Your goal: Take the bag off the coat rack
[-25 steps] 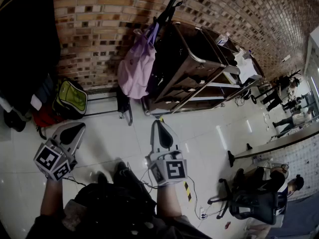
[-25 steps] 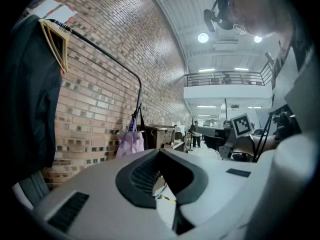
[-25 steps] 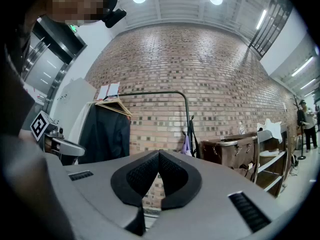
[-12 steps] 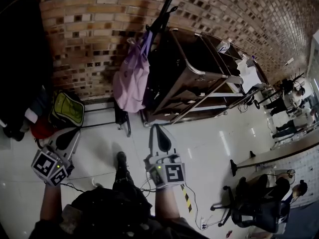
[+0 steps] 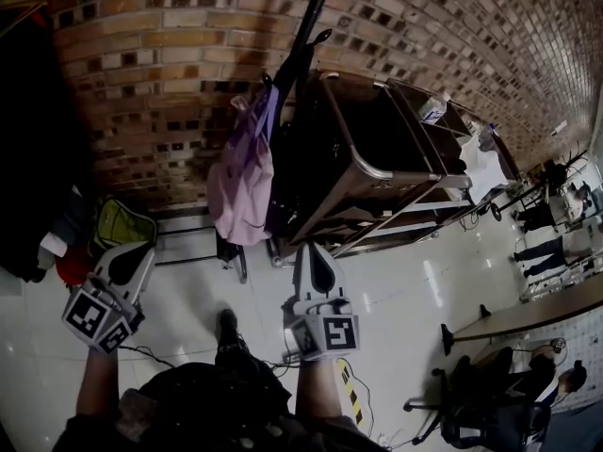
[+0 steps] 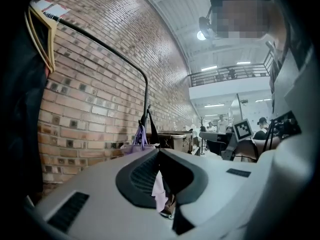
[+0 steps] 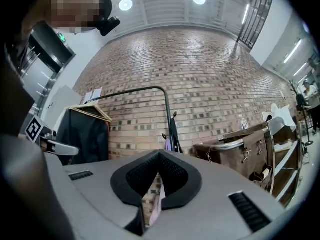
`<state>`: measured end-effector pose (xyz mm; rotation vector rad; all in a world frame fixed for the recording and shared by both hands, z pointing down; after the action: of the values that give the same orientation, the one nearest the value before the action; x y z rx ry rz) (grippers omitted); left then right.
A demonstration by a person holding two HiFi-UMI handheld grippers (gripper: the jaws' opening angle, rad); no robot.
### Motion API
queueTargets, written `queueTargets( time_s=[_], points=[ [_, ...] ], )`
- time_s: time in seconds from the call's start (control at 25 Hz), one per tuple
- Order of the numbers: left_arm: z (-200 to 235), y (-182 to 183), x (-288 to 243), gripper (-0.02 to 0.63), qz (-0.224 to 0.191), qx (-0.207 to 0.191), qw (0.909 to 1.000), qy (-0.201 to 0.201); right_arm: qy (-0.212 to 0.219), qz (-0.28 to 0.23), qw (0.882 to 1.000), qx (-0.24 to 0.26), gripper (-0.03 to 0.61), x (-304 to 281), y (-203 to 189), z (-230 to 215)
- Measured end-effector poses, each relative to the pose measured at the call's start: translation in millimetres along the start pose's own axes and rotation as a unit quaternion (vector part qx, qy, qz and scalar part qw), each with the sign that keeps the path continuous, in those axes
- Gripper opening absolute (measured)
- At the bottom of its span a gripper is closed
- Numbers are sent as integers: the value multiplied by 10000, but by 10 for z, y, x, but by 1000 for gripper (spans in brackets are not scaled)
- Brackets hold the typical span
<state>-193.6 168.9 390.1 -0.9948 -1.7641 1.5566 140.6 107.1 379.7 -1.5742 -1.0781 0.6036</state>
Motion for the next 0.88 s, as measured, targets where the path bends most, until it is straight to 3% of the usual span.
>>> queueTargets(
  time_s=[0.2, 0.88],
  points=[
    [155, 110, -368, 15, -33, -13, 9999, 99, -27, 181, 9997, 143, 8, -317, 104, -302],
    [505, 347, -1545, 14, -112, -255, 9990, 345, 386, 5, 9990, 221, 8, -1277, 480, -1163]
  ],
)
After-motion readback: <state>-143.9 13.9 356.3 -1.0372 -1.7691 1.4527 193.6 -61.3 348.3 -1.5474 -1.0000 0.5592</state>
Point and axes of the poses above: the fingertips, and each gripper's own axes: x backward along the fingers, z to its left, y out of its top, the point moved 9 cm from there along x, backward along the fingers, and after that the axes turned 12 degrees about -x, right-handed, at the moved point
